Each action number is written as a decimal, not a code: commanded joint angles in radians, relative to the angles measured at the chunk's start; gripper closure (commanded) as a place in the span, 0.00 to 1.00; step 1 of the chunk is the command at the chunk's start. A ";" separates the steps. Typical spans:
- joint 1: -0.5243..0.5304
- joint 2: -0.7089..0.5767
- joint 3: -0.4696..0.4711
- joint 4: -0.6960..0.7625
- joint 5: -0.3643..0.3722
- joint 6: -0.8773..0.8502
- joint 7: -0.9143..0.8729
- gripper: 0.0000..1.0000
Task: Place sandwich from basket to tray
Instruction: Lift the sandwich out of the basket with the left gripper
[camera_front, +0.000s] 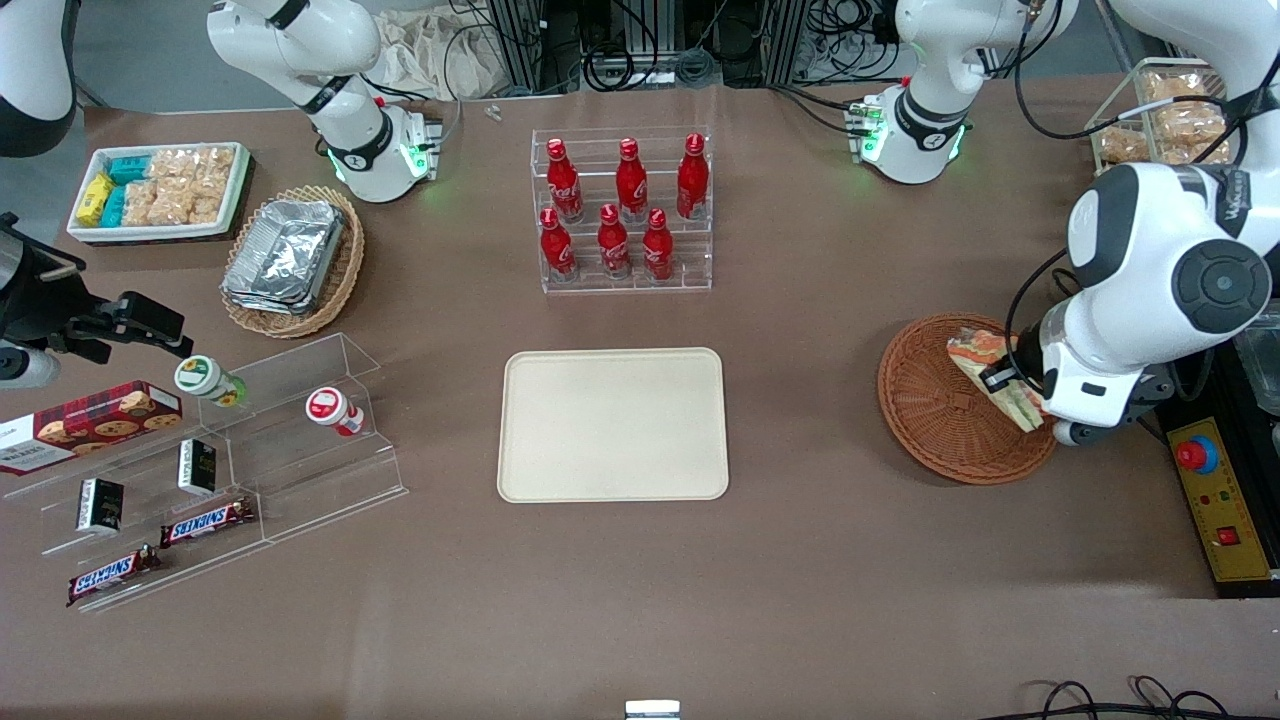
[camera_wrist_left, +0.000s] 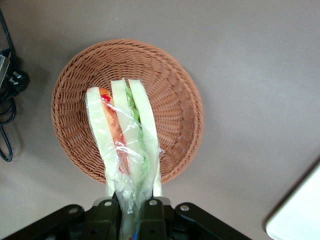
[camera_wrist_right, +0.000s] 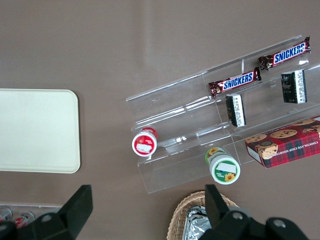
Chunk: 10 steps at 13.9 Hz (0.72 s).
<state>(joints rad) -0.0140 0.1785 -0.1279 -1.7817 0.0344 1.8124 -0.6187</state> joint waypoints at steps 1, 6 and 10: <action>-0.007 0.013 -0.047 0.063 -0.002 -0.034 -0.015 1.00; -0.008 0.022 -0.130 0.074 0.002 -0.002 -0.004 0.99; -0.017 0.062 -0.213 0.073 -0.001 0.091 -0.039 0.95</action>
<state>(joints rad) -0.0248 0.2050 -0.3170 -1.7386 0.0344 1.8772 -0.6379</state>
